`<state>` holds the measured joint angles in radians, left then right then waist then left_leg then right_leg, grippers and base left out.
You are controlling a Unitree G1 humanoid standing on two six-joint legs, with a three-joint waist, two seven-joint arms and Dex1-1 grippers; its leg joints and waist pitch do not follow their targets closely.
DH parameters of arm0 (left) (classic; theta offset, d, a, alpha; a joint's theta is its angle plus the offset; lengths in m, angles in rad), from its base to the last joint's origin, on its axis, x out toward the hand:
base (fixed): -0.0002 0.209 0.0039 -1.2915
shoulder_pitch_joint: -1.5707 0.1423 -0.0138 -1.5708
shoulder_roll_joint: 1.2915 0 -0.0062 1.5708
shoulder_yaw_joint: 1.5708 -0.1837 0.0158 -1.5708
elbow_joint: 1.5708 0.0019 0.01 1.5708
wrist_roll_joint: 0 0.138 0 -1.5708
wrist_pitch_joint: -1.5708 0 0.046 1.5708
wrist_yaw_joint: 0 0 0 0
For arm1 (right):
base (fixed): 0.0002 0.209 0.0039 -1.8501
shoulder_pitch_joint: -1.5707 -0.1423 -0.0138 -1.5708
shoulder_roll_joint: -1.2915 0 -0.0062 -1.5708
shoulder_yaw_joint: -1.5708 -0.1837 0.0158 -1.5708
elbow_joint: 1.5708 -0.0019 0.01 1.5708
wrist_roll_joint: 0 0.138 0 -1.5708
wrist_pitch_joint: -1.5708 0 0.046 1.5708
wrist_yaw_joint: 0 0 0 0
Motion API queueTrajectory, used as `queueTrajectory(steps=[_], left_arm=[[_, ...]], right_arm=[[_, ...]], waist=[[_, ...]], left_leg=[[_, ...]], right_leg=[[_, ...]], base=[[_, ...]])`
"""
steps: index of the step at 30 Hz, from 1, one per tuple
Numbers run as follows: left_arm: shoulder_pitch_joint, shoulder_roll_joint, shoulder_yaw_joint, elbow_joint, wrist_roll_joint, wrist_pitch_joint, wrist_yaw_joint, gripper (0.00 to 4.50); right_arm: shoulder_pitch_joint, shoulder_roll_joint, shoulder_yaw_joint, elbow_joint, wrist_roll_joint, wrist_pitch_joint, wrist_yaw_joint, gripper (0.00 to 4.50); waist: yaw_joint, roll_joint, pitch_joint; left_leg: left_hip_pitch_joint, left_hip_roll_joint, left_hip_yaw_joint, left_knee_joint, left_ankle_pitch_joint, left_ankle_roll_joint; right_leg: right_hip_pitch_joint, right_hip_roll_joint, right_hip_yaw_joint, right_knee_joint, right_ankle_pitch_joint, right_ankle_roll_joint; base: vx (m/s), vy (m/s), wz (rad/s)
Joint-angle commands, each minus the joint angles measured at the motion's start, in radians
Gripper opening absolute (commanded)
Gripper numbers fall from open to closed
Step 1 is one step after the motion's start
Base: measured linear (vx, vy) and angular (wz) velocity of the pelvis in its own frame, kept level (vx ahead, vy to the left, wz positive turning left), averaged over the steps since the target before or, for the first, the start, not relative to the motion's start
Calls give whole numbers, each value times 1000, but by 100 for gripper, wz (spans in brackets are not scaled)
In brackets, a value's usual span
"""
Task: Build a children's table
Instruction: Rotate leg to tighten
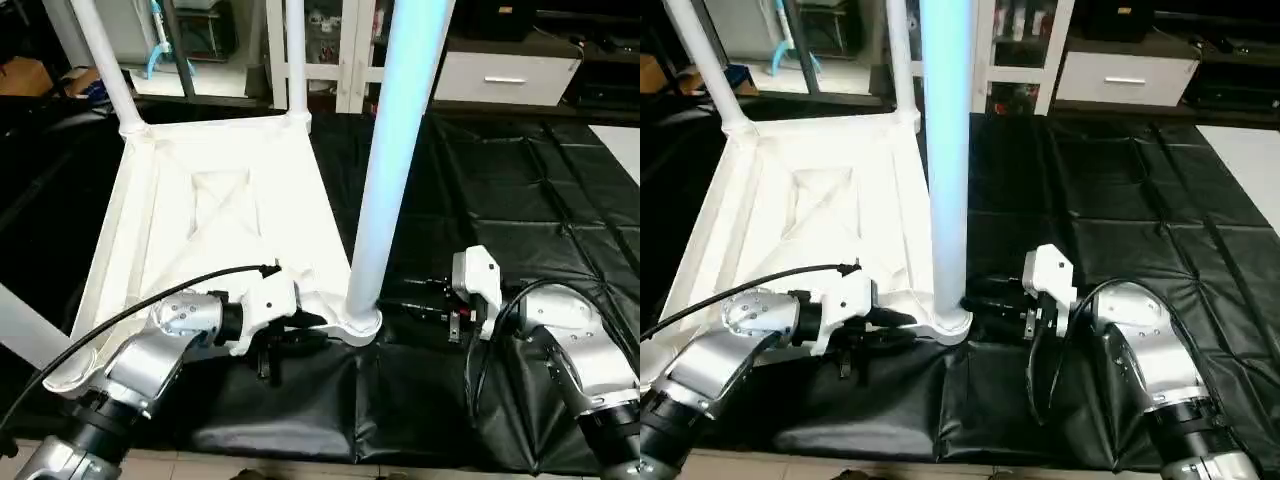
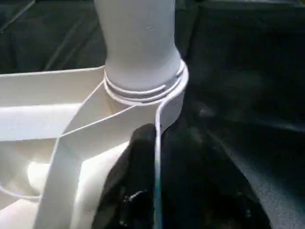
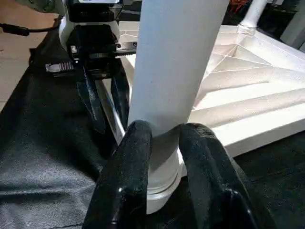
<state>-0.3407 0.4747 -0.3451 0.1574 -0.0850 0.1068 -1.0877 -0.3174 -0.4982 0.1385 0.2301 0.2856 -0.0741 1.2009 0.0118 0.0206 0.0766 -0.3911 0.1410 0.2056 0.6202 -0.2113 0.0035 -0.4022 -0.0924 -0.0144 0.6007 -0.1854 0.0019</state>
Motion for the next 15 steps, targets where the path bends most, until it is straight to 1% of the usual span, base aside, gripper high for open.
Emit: queueTrajectory(steps=[1,3,4,10,12,13,15], left_arm=[[13,1,-3,-21,-5,14,2,117],[25,7,-4,-25,1,27,6,117],[31,13,-4,-28,8,30,9,117],[62,35,40,-52,-6,52,37,117],[77,42,58,-64,-23,65,37,145],[84,45,65,-72,-28,69,37,145],[93,48,70,-82,-38,81,34,151]], right_arm=[[-6,-4,5,-8,9,4,8,114],[-10,-2,5,0,9,-2,11,114],[-12,-1,4,3,7,-5,13,114],[-16,-3,-6,7,8,-7,17,114],[-13,-5,-10,4,10,-6,18,114],[-11,-6,-11,4,10,-8,18,114],[-10,-6,-12,5,11,-9,18,114]], waist=[[1,-12,-60],[-2,-15,-58],[-2,-14,-58],[-7,-14,-55],[-7,-14,-56],[-6,-12,-57],[-5,-11,-57]], left_leg=[[28,92,-41,-96,-177,98],[28,91,-40,-97,-184,100],[28,92,-41,-97,-186,99],[28,92,-41,-100,-214,87],[28,92,-42,-101,-222,80],[31,91,-41,-100,-220,78],[31,91,-41,-101,-215,78]], right_leg=[[31,-58,30,-56,-105,-285],[31,-58,29,-59,-119,-287],[31,-59,29,-59,-122,-288],[29,-57,30,-62,-164,-280],[29,-58,30,-62,-173,-277],[27,-55,30,-62,-166,-278],[27,-55,29,-60,-152,-281]], base=[[0,0,0],[0,0,0],[0,0,0],[0,0,0],[0,0,0],[0,0,0],[0,0,0]])
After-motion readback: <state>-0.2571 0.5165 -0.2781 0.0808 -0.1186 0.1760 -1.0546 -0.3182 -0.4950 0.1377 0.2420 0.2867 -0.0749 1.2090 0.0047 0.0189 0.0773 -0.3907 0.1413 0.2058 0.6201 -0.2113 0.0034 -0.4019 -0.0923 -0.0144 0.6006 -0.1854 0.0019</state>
